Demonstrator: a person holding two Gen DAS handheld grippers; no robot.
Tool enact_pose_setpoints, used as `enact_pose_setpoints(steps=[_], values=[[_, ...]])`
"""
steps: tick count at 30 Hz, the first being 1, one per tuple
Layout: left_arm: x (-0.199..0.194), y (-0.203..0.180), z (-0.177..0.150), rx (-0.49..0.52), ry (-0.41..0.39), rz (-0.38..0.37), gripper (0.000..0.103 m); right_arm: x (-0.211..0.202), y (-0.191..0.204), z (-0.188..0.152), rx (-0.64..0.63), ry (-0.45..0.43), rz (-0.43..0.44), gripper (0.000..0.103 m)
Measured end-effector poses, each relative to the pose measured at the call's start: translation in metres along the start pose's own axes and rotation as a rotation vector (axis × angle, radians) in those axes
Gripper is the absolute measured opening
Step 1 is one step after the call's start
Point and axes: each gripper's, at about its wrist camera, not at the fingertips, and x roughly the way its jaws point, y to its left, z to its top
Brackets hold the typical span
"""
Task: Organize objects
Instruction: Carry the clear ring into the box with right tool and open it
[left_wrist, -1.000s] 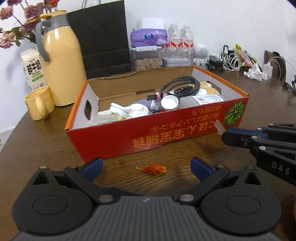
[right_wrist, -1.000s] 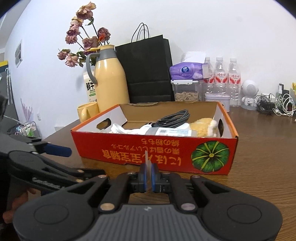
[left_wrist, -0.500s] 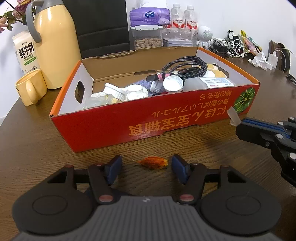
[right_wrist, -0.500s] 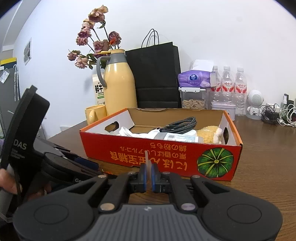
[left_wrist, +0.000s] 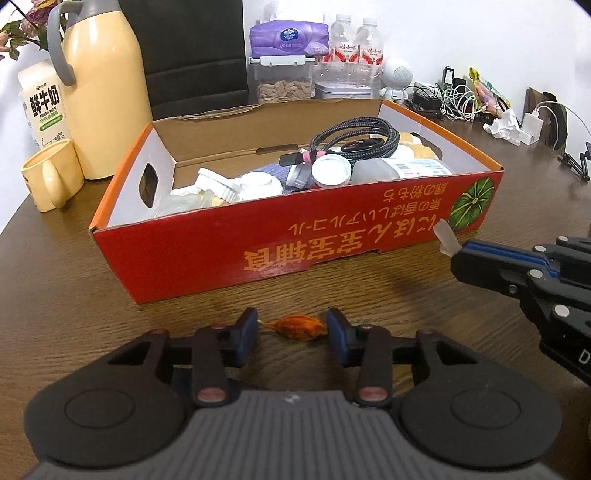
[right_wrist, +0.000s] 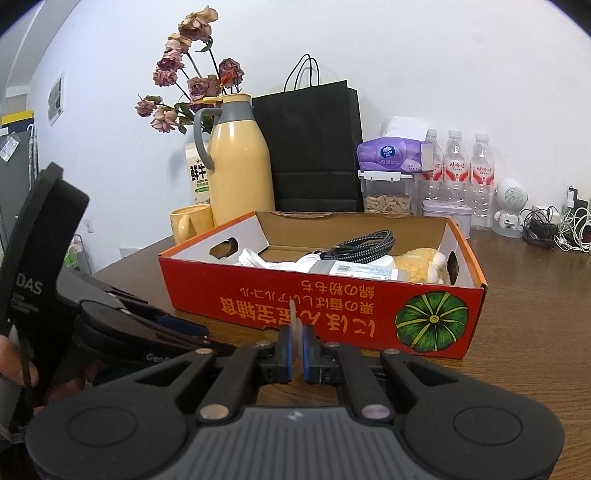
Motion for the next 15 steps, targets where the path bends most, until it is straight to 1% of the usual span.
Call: enact_pose_setpoints(steps=[4,8,11,15], values=[[-0.009,0.001,0.0,-0.007,-0.025,-0.008,0.042,0.001,0.0,0.0,-0.002,0.002,-0.005,0.005],[-0.022,0.001,0.004,-0.011,-0.069,-0.019,0.042,0.002,0.0,0.001,-0.002,0.0,-0.011,0.005],[-0.034,0.001,0.011,-0.024,-0.115,-0.028,0.042,0.001,0.0,0.003,0.004,-0.012,-0.01,0.005],[-0.047,0.006,0.027,-0.075,-0.191,-0.02,0.042,-0.001,0.001,0.015,-0.003,-0.045,-0.03,0.005]])
